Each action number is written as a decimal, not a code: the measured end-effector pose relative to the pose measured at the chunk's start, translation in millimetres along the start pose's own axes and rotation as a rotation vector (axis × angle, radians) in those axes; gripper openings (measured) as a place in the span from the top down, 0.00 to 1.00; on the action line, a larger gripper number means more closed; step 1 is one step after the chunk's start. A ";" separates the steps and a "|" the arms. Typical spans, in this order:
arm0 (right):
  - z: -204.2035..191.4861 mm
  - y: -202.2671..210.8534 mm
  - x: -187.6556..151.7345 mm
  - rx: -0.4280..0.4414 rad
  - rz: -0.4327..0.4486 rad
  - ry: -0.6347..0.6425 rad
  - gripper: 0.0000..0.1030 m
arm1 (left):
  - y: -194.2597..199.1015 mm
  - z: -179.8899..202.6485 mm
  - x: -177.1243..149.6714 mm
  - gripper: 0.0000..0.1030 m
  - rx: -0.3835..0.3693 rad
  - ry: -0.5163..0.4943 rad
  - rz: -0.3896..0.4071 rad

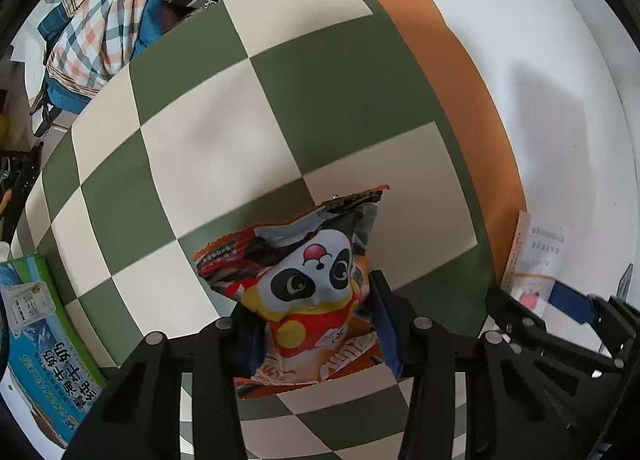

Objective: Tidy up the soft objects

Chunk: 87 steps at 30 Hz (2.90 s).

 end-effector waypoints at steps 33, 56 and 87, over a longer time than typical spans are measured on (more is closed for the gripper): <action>-144.7 158.3 -292.5 0.383 0.186 0.556 0.42 | 172.6 -275.7 -269.5 0.60 -0.146 0.394 0.308; -289.3 58.4 -311.6 0.232 0.090 0.575 0.41 | 73.7 -342.6 -268.9 0.55 -0.497 0.521 0.056; -241.0 95.5 -322.6 0.075 0.301 0.527 0.00 | 152.9 -388.4 -332.0 0.01 0.034 0.520 0.349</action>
Point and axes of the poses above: each gripper's, at about its wrist camera, not at the fingertips, and y roughly against the way its jaws point, z to its right, x to its top, the point moved 7 cm from there along -y, roughly the way its jaws point, and after that the axes turned 6 degrees about -y, right-handed, at the moved point
